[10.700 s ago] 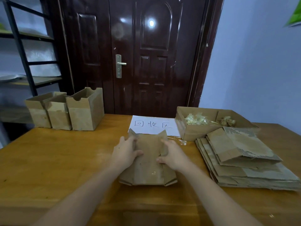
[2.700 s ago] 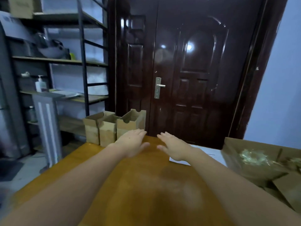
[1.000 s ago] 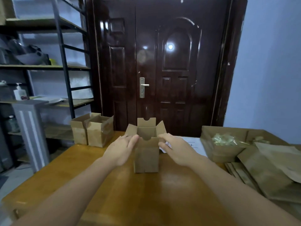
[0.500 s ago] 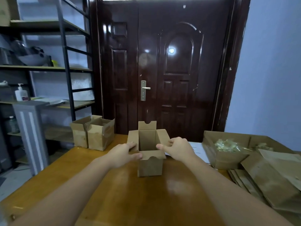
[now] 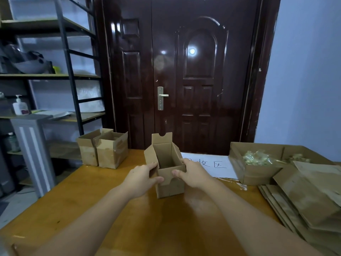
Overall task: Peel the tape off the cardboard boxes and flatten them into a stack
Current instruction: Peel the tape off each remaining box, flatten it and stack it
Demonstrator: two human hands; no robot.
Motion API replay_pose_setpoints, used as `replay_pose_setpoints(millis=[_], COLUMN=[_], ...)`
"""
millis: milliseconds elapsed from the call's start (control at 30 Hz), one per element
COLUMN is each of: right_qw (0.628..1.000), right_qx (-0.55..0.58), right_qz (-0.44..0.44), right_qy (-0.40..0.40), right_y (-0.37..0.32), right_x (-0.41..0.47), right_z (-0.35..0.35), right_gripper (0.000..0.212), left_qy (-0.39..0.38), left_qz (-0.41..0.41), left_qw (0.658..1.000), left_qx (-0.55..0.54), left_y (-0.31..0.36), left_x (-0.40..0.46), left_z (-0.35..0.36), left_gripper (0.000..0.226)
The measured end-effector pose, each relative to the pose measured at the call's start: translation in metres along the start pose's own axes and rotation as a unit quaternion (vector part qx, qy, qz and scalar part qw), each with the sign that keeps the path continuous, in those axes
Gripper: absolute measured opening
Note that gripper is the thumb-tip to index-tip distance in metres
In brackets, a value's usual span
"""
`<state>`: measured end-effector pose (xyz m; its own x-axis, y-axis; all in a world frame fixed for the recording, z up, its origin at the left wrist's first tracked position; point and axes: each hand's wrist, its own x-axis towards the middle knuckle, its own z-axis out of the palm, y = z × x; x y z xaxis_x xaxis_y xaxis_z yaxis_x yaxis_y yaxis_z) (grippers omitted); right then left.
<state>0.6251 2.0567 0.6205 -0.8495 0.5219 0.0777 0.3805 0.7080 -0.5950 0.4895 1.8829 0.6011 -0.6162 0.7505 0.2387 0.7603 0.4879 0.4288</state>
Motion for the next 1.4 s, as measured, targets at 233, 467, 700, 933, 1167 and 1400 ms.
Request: replay_pose_setpoints(millis=[233, 467, 700, 933, 1167, 1400], right_qw=[0.996, 0.982, 0.988, 0.986, 0.988, 0.991], right_qx=[-0.067, -0.181, -0.132, -0.109, -0.051, 0.062], right_qz=[0.054, 0.032, -0.04, -0.104, -0.101, -0.115], right_qy=[-0.01, -0.05, -0.071, -0.071, -0.104, -0.026], right_y=[-0.018, -0.018, -0.01, 0.001, 0.015, 0.024], right_x=[-0.009, -0.011, -0.01, -0.012, -0.005, -0.01], right_z=[-0.006, -0.02, -0.03, -0.03, -0.016, 0.019], right_gripper=[0.124, 0.123, 0.074, 0.082, 0.121, 0.124], left_qy=[0.02, 0.037, 0.032, -0.128, -0.093, -0.034], left_qz=[0.047, 0.171, 0.162, 0.082, 0.038, 0.046], left_qw=[0.993, 0.983, 0.968, 0.952, 0.993, 0.993], left_qx=[0.107, 0.063, 0.186, 0.265, 0.069, 0.1], left_y=[0.013, 0.023, 0.042, 0.0, -0.036, -0.039], left_x=[-0.025, -0.052, -0.013, 0.014, 0.009, 0.01], left_z=[0.001, -0.011, -0.057, -0.073, -0.039, -0.026], left_gripper=[0.087, 0.044, 0.056, 0.132, 0.131, 0.126])
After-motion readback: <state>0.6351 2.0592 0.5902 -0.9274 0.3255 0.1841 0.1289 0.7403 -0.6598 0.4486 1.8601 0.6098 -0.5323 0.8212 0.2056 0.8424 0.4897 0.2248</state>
